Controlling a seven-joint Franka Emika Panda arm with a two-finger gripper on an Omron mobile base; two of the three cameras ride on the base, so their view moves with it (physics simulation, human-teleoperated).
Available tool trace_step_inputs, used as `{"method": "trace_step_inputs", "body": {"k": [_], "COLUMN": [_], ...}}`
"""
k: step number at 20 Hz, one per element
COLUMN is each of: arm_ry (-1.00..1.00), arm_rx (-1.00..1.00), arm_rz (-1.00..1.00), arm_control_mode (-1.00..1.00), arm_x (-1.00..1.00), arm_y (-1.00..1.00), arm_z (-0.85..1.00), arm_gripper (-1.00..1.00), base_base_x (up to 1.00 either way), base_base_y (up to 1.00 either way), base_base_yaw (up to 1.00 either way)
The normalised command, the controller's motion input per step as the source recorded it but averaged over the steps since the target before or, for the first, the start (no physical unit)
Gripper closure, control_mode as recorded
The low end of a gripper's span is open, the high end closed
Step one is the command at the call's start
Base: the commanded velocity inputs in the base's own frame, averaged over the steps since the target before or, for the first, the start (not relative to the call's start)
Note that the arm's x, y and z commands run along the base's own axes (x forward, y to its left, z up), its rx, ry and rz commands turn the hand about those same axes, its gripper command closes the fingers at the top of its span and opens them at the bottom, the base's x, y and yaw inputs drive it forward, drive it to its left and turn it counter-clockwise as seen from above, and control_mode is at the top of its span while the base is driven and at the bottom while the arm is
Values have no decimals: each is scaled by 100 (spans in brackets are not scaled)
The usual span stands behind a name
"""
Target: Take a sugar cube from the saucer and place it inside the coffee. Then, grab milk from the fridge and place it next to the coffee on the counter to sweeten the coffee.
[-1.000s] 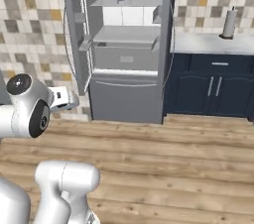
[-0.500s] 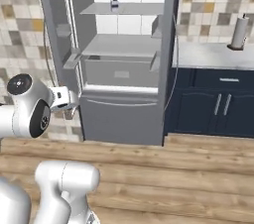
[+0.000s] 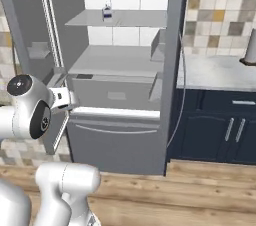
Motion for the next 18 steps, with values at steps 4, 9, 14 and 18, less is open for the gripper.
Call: {"method": "trace_step_inputs", "body": {"k": [4,9,14,18], "arm_ry": [0,0,0,0], "arm_rx": [0,0,0,0], "arm_rz": [0,0,0,0], "arm_control_mode": [100,100,100,100], "arm_x": [0,0,0,0], "arm_y": [0,0,0,0], "arm_z": [0,0,0,0], "arm_gripper": [-100,-100,-100,-100], "base_base_x": [100,100,99,65], "base_base_y": [16,15,23,19], "base_base_yaw": [0,0,0,-1]}}
